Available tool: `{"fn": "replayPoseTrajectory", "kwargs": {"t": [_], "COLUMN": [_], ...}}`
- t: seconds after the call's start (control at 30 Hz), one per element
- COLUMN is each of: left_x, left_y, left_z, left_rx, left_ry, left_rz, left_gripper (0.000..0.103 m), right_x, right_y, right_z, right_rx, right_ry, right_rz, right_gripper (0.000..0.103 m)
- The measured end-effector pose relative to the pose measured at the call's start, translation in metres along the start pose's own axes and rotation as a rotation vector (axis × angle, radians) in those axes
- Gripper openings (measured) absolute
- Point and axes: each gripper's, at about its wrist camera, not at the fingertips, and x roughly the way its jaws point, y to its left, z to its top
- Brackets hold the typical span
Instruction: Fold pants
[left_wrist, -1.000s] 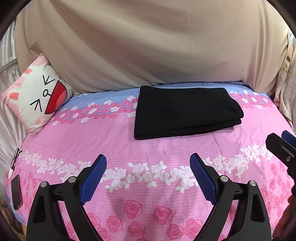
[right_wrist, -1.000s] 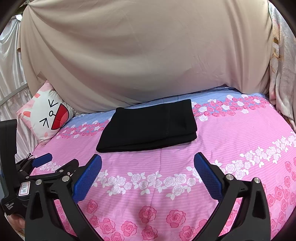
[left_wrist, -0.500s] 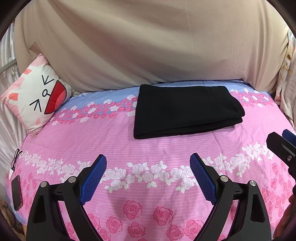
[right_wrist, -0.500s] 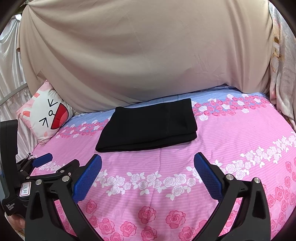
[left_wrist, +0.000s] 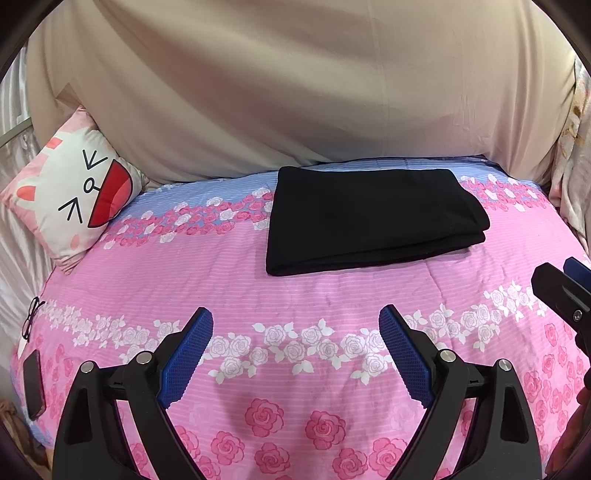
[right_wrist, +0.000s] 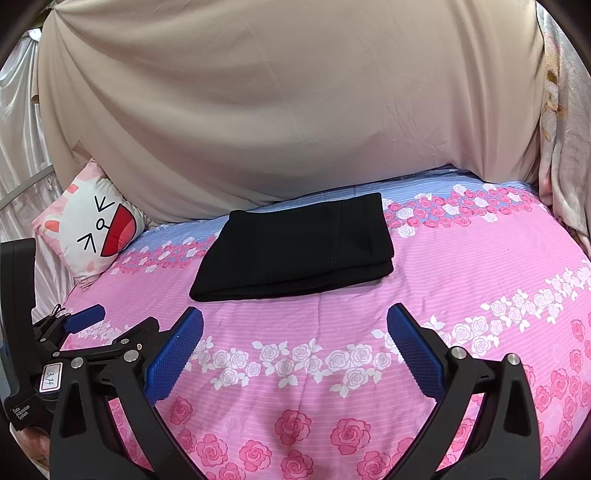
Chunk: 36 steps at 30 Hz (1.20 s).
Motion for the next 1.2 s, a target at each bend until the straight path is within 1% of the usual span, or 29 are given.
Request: {"fn": "replayPoseTrajectory", "kwargs": {"t": [0.53,0.83,1.2], "left_x": [-0.0001,0.0056,0.0046], "left_y": [0.0,0.0058,0.0032], "left_z": [-0.0001,0.0009,0.0002], "left_rx": [0.002,-0.006,0.0], "left_ry": [0.001,0.023,0.023], "left_rz": [0.001,-0.001,-0.002], "left_gripper": [0.089,0.089,0.089], "right_x": [0.0032,0.0037,0.0047], "right_y": [-0.0014,-0.0017,-0.0025], "right_z": [-0.0011,-0.001,-0.0007], "right_rx": [-0.004,-0.005,-0.006], "right_ry": [0.006,0.006,0.006], "right_rz": [0.005,0.005,0.005], "right_gripper": [0.098,0.098,0.098]}}
